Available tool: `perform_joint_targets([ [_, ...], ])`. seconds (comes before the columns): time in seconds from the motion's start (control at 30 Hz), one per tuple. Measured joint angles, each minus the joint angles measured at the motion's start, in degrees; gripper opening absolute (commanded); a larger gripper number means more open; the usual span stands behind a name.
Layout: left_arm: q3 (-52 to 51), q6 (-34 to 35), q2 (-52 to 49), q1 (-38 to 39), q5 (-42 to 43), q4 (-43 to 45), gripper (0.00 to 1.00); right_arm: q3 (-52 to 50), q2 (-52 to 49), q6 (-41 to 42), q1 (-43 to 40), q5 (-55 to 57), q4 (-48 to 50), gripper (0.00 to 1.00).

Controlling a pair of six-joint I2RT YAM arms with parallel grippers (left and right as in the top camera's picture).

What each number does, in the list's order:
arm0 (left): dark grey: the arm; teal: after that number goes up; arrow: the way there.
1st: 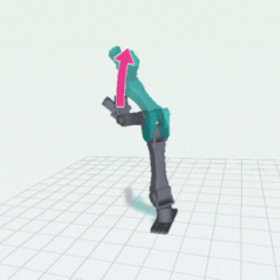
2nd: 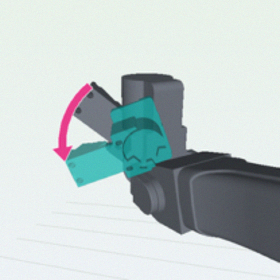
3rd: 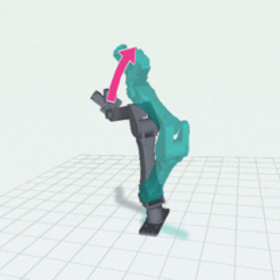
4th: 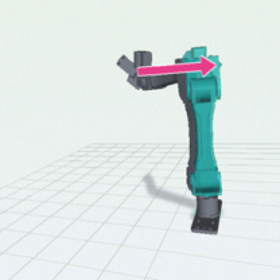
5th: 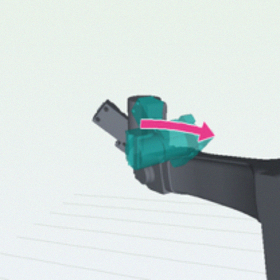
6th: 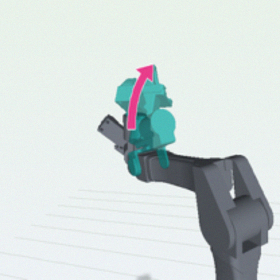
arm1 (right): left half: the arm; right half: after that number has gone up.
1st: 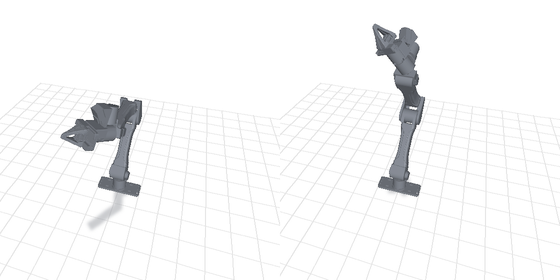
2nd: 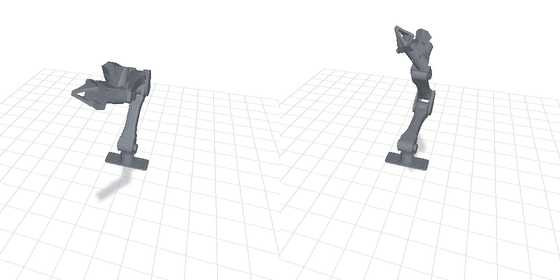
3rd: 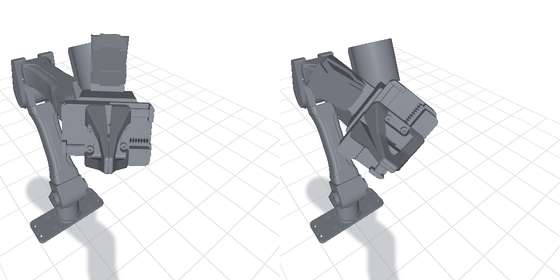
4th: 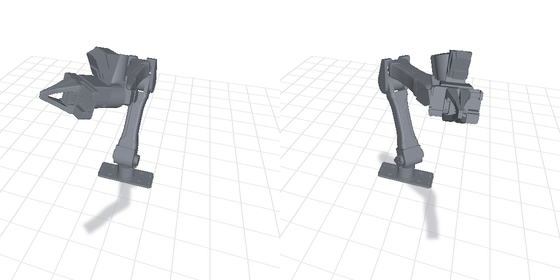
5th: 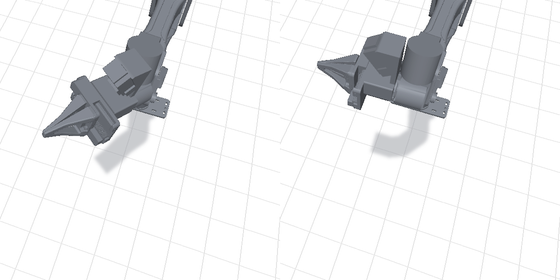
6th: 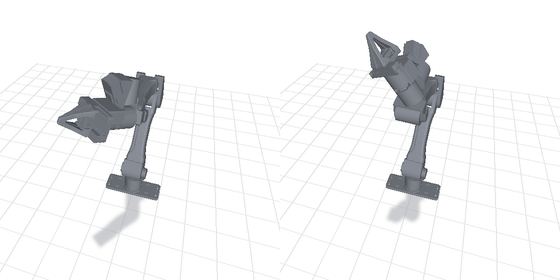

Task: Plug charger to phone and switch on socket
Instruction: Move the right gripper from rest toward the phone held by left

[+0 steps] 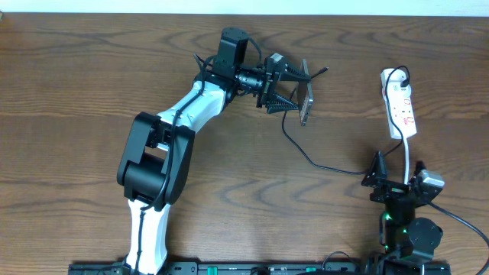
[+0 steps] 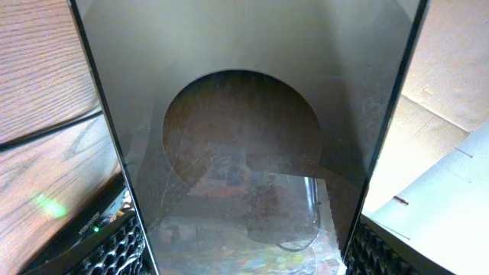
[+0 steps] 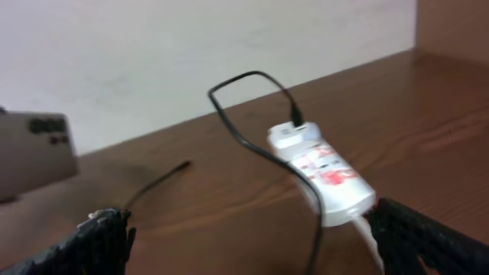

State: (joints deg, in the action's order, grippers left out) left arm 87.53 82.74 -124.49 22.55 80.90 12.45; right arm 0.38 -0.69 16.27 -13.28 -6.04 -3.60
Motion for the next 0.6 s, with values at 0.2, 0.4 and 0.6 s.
perform_joint_targets([
  [0.2,0.02,0.00,0.00,0.00,0.00,0.02,0.53,0.00,0.00,19.58,0.00,-1.92,0.15,0.99],
  [0.4,0.02,0.00,0.00,0.00,0.00,0.00,0.53,0.00,0.00,27.74,0.00,-2.21,0.17,0.99],
  [0.6,0.02,0.00,0.00,0.00,0.00,0.00,0.53,0.00,0.00,28.79,0.00,-2.97,0.22,0.99],
])
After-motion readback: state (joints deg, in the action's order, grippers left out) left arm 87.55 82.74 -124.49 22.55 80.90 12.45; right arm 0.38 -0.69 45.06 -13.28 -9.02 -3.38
